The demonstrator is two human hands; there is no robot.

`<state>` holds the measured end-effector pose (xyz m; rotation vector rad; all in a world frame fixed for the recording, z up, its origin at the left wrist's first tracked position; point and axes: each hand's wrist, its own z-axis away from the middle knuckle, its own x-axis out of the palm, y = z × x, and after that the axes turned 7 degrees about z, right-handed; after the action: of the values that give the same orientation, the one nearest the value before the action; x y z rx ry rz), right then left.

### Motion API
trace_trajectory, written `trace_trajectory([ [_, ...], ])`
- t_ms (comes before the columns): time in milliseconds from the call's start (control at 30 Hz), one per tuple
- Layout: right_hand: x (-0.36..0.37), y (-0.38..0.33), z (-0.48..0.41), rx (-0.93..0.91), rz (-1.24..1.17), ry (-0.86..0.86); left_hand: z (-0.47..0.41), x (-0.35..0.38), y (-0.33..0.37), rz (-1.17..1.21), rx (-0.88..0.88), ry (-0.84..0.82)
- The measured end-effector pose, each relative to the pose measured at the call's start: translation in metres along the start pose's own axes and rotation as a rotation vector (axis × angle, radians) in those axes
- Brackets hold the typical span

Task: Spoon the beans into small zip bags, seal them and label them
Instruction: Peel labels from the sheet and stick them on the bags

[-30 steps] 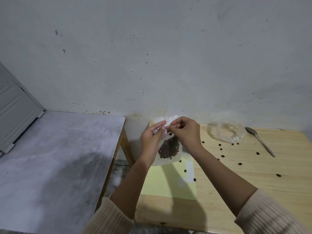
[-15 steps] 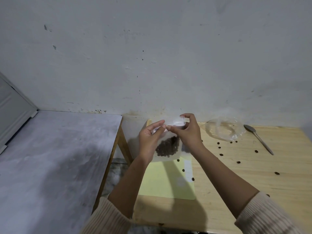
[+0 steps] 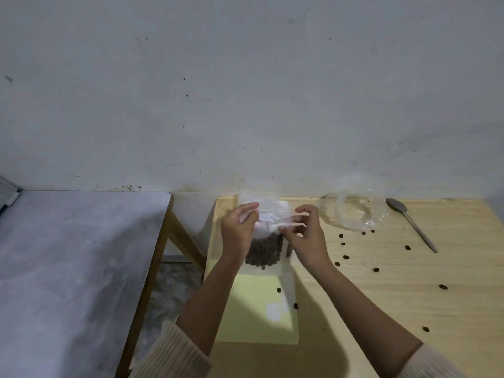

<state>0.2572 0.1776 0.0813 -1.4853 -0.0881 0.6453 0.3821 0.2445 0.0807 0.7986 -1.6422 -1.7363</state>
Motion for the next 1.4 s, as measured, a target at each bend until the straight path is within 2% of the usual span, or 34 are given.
trace_trajectory([
  [300,-0.003,0.059,-0.027,0.1,0.108,-0.024,-0.034,0.039,-0.032,-0.395,-0.021,-0.182],
  [533,0.011,0.075,-0.026,0.075,0.252,-0.033,-0.042,0.028,-0.057,-0.686,0.188,-0.25],
  [633,0.017,0.078,-0.022,0.079,0.3,0.002,-0.044,0.017,-0.066,-0.793,0.08,-0.208],
  [800,0.029,0.081,-0.02,0.1,0.282,0.103,-0.042,0.011,-0.072,-0.537,-0.132,-0.21],
  [1000,0.042,0.075,-0.027,0.1,0.181,0.157,-0.046,0.0,-0.083,-0.423,-0.011,-0.237],
  [1267,0.063,0.057,-0.046,0.1,0.126,0.196,-0.055,-0.012,-0.08,-0.161,-0.04,-0.308],
  [1400,0.068,0.057,-0.05,0.064,0.148,0.11,-0.059,-0.014,-0.083,-0.16,-0.063,-0.277],
])
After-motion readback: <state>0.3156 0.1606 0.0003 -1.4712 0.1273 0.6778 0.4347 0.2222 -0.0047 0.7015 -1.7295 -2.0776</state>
